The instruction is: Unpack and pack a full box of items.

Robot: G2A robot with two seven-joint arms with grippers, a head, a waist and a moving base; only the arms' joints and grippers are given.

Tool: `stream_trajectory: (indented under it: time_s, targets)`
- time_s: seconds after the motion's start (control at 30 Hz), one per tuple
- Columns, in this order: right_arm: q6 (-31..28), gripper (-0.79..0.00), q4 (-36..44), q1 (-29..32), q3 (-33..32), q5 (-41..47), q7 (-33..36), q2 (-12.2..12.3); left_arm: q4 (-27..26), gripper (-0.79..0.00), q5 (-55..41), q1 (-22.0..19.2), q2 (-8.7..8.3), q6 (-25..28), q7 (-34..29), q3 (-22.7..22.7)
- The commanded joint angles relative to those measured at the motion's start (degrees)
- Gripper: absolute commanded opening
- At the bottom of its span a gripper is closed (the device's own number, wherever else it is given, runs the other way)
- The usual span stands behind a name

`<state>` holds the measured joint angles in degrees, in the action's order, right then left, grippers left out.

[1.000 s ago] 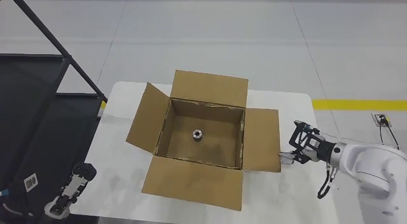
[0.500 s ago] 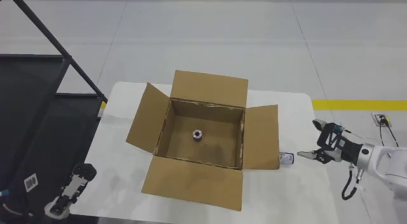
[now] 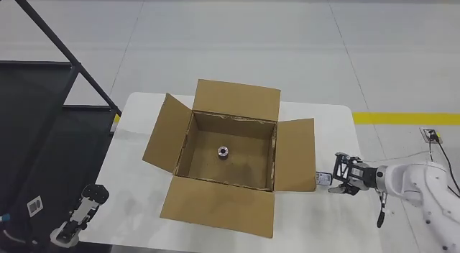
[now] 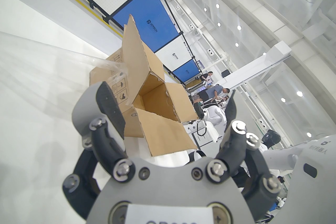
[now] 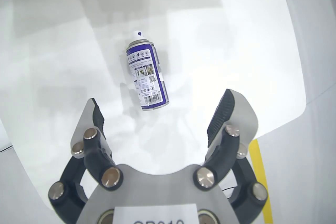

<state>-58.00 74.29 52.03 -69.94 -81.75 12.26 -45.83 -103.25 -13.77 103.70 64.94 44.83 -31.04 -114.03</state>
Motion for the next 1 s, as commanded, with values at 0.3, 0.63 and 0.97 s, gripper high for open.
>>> stream_trajectory:
  time_s: [0.3,0.63,0.97]
  targets:
    - [0.0,0.000,-11.2,-8.8,11.3,-1.6,-5.0,-1.2,0.0,0.000,0.0,0.0,0.00,0.0,0.0,0.0]
    - [1.6,0.000,-17.0,-12.4,16.1,-2.0,-5.2,-3.5,0.0,0.000,0.0,0.0,0.00,0.0,0.0,0.0]
    - [1.7,-0.126,-19.9,-14.0,18.1,-2.7,-6.7,-4.8,0.0,0.000,0.0,0.0,0.00,0.0,0.0,0.0]
